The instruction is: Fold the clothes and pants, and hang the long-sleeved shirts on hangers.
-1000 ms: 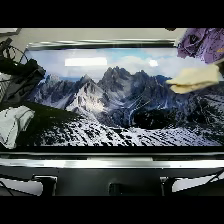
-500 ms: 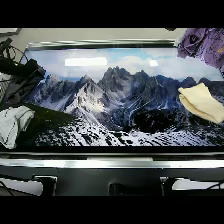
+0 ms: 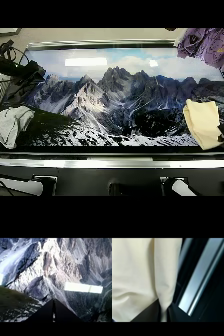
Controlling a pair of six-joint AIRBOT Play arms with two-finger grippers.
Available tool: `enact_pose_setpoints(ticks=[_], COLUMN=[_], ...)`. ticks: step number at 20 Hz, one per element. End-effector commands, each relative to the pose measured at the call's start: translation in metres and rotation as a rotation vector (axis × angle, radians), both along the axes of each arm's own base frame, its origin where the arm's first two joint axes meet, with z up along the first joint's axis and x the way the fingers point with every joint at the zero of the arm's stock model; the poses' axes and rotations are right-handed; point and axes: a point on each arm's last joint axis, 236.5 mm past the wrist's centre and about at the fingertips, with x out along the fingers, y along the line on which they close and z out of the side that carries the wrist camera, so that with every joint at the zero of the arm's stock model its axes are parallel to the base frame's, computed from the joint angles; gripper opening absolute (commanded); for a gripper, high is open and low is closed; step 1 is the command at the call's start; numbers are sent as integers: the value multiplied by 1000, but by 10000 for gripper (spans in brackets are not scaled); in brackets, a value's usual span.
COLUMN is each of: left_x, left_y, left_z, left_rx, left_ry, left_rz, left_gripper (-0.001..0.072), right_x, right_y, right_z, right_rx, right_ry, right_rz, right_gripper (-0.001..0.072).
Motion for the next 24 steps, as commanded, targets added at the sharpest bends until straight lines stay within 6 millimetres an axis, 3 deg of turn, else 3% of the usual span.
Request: enact_pose_setpoints(ticks=[1,4,8,9,11,12,13,14,15,16,18,19,21,24], left_x=[-1,-2,-2,-2,-2,-2,-2,-1,-1,-1,-2,-3,-4,-11], left_y=[-3,-9,-13,-14,-15,-15,-15,-15,-16,-16,-19,-22,-19,-22], left_z=[-1,-1,-1,-1,-1,-1,-1,-1,0,0,2,4,8,21], left_rx=[-1,-1,-1,0,0,-1,-1,-1,-1,0,5,22,121,247], left_ry=[7,6,6,6,6,7,6,4,2,1,-5,-21,-57,-122], left_rz=[-6,-18,-28,-29,-31,-31,-31,-31,-31,-33,-44,-71,-106,-153], left_gripper=[18,18,18,18,18,18,19,18,19,19,17,17,16,16], right_x=[-35,-53,-59,-61,-68,-62,-48,-20,16,62,137,162,191,208], right_y=[6,7,8,7,2,-3,-8,-12,-14,-10,17,43,109,212], right_z=[-11,-12,-11,-10,-7,-5,-1,5,14,30,68,81,83,81], right_rx=[-47,-46,-43,-50,-70,-87,-109,-122,-131,-132,-133,-140,-123,-71], right_ry=[66,141,166,177,208,186,135,30,-108,-287,-565,-622,-626,-630], right_rz=[-14,-14,-16,-14,-11,5,26,68,127,206,399,544,830,1141], right_gripper=[30,30,40,126,461,497,482,480,473,388,217,137,50,32])
